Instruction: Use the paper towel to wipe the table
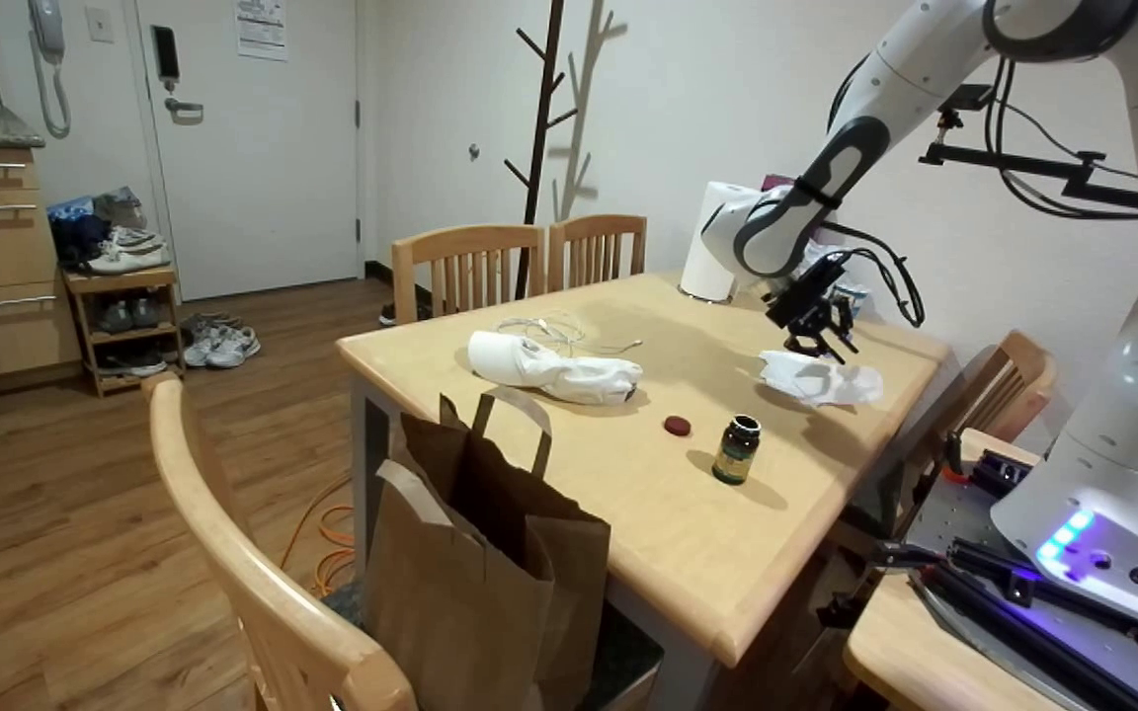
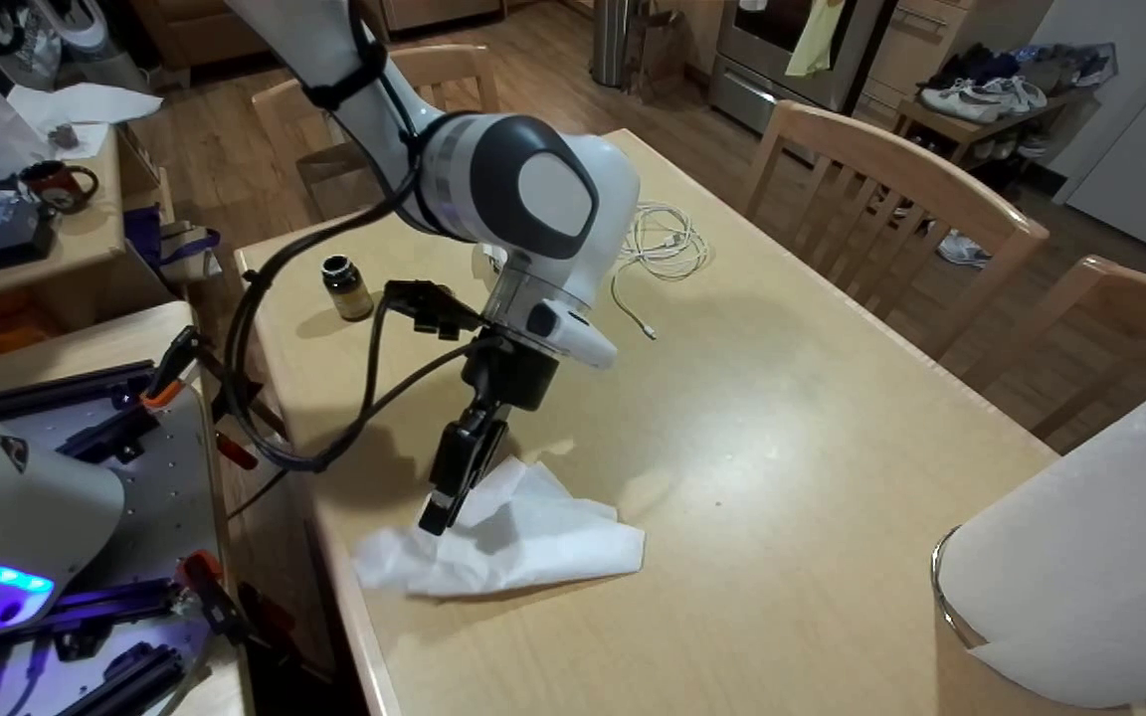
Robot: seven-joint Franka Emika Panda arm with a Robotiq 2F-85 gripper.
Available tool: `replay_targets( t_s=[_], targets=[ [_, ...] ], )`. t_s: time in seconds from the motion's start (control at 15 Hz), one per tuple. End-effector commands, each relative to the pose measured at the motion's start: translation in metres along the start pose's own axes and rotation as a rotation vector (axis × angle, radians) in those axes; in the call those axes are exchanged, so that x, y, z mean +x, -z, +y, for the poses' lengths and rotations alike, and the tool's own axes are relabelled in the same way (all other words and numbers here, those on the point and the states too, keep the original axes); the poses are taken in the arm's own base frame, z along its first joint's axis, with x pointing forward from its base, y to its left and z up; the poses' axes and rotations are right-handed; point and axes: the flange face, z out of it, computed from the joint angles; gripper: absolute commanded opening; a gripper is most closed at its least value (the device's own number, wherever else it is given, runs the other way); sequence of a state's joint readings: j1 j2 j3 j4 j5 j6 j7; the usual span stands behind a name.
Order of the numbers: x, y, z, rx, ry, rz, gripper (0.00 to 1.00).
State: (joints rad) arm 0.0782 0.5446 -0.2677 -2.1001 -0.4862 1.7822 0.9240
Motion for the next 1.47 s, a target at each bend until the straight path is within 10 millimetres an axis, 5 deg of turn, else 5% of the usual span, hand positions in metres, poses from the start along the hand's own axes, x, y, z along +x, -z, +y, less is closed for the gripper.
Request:
replay_targets(
  t_s=[0.0, 0.4, 0.73, 1.07, 1.4],
  targets=[
    [-0.013, 0.010, -0.001, 0.081, 0.037, 0.003, 0.58],
    [-0.053, 0.079, -0.013, 0.321, 0.185, 0.112, 0.97],
    [-0.096, 0.125, 0.006, 0.476, 0.341, 0.182, 1.00],
    [-0.129, 0.141, 0.026, 0.572, 0.513, 0.341, 1.00],
    [-0.129, 0.146, 0.021, 0.566, 0.523, 0.362, 1.00]
  ],
)
